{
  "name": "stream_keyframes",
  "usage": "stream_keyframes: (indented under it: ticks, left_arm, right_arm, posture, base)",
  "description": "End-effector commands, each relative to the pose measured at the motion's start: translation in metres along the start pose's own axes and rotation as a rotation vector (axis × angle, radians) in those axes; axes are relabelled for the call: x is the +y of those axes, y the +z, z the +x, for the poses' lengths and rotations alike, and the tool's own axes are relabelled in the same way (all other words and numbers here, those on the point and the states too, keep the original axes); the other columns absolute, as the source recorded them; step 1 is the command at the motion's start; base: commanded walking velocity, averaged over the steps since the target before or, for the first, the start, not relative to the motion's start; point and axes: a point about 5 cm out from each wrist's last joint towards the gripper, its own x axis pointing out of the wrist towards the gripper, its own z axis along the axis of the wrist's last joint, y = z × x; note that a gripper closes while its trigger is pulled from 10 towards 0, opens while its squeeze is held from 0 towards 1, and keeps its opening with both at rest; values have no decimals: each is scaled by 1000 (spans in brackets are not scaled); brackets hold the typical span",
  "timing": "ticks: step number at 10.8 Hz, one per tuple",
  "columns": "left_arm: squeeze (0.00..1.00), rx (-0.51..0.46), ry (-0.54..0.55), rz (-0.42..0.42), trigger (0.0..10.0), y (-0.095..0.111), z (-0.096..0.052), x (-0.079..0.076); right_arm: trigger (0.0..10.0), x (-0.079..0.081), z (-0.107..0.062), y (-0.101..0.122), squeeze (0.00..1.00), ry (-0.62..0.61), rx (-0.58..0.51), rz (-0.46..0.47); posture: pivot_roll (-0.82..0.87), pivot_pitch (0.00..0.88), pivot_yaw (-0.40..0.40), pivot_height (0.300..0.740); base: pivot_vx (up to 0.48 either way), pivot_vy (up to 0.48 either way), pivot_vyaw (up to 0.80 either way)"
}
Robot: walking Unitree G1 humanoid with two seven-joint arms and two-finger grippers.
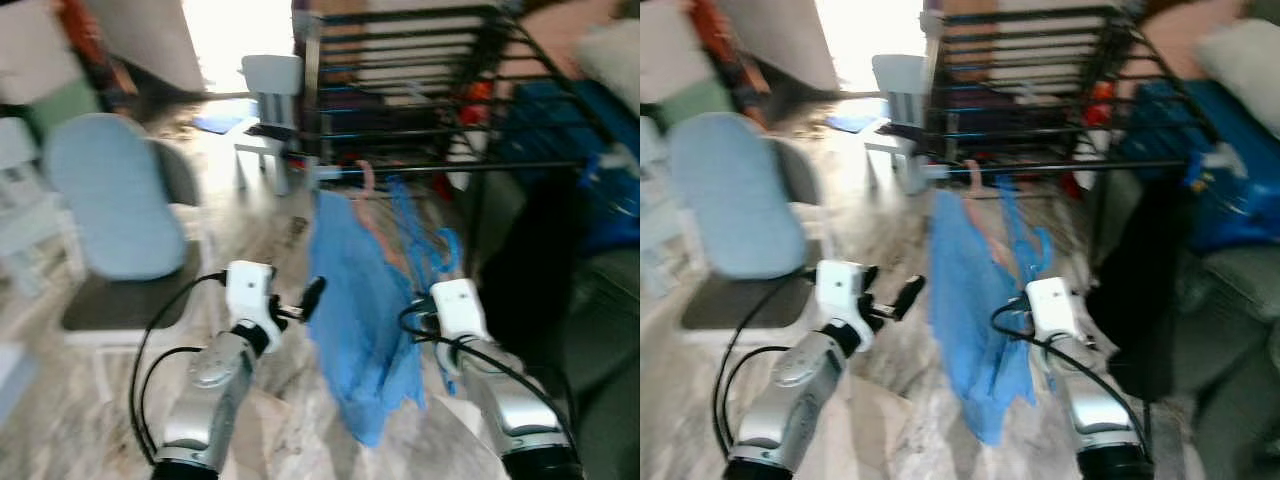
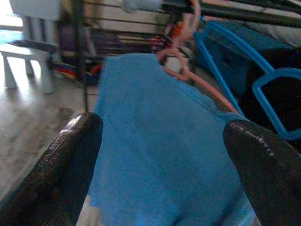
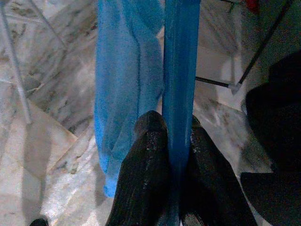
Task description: Hang hanger
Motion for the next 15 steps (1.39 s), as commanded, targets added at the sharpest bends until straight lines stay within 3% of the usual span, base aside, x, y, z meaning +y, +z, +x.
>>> stream_keyframes:
  ticks: [1, 4, 6, 9, 11, 15]
  left_arm:
    - [0, 13, 0, 3, 10000, -1, 1, -1]
    - [0, 30, -12, 6, 10000, -2, 3, -2]
    - [0, 31, -13, 8, 10000, -2, 4, -3]
    - [0, 46, -12, 13, 10000, -3, 4, -3]
    - [0, 60, -18, 20, 10000, -4, 5, -4]
    - [0, 69, -13, 19, 10000, -6, 4, -4]
  right_arm:
    - [10000, -7, -1, 10, 0, -10, -28, -1]
    - [10000, -16, 9, 6, 0, -16, 19, -15]
    - [10000, -12, 16, 12, 0, -12, 10, -20]
    - [10000, 17, 32, 8, 0, 41, 73, 33]
    - [10000, 44, 42, 15, 0, 91, 89, 16]
    - [10000, 61, 47, 27, 0, 170, 67, 29]
  posture:
    - [-171, 0, 64, 740]
    - [-172, 0, 64, 740]
    - [-167, 0, 61, 740]
    - [-157, 0, 57, 740]
    - [-148, 0, 49, 740]
    - [-141, 0, 45, 740]
  base:
    - [0, 0, 0]
    - [0, 0, 0]
    - [0, 0, 0]
    - [0, 0, 0]
    - [0, 0, 0]
    - [0, 0, 0]
